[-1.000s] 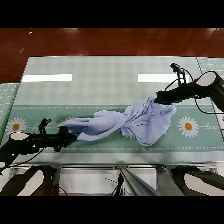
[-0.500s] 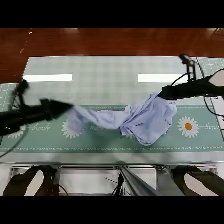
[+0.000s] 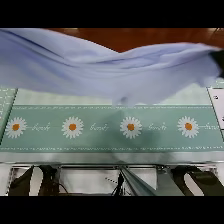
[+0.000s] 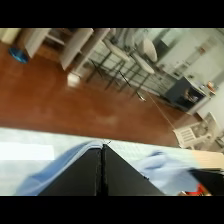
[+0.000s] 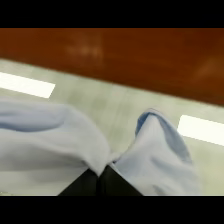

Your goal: Fold the shirts.

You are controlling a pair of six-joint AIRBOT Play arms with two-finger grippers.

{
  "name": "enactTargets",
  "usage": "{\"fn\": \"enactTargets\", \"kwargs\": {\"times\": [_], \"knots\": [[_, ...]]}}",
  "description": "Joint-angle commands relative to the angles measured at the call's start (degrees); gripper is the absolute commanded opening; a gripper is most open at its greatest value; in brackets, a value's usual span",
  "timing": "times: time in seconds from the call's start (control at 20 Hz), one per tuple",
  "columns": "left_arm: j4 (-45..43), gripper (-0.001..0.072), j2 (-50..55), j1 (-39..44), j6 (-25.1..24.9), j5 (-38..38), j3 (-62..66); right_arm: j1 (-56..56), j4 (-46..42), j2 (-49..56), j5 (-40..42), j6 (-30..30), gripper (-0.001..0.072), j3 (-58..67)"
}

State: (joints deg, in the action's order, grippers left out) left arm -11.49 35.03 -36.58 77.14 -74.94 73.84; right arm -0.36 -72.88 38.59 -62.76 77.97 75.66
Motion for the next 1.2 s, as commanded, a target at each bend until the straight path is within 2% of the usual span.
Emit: {"fn": "enactTargets", "kwargs": {"times": [0.0,0.2,0.3,0.5,0.6,0.8,1.0,1.15], "knots": [[-0.57,0.0016,-0.31,-3.15,4.09,-3.80,7.28,0.07,-7.65,-4.63,0.31,3.89,0.0019,10.62],[-2.10,0.0016,-0.59,-3.15,4.61,-9.60,14.67,0.07,-11.13,-4.63,0.92,4.66,0.0019,21.49],[-9.03,0.0016,-0.66,-3.15,4.66,-12.22,17.42,0.07,-14.91,-4.59,-0.59,6.51,0.0019,25.05],[-19.02,0.0016,-1.77,-3.13,6.14,-24.20,17.18,0.07,-18.78,-4.44,-13.60,6.93,0.0019,27.32],[-21.88,0.0016,-3.26,-3.08,6.14,-25.20,15.19,0.07,-20.59,-2.78,-22.75,6.78,0.0019,27.30],[-22.45,0.0016,-6.14,-3.06,6.14,-25.18,3.21,0.07,-17.90,5.84,-37.33,4.24,0.0019,27.30],[-22.51,0.0017,-9.44,-2.23,6.03,-23.69,-14.34,0.07,-8.79,19.23,-38.66,2.43,0.0019,27.30],[-23.06,0.0016,-10.03,-1.22,4.02,-20.98,-27.76,0.07,-5.49,31.58,-38.45,1.31,0.0019,27.30]]}}
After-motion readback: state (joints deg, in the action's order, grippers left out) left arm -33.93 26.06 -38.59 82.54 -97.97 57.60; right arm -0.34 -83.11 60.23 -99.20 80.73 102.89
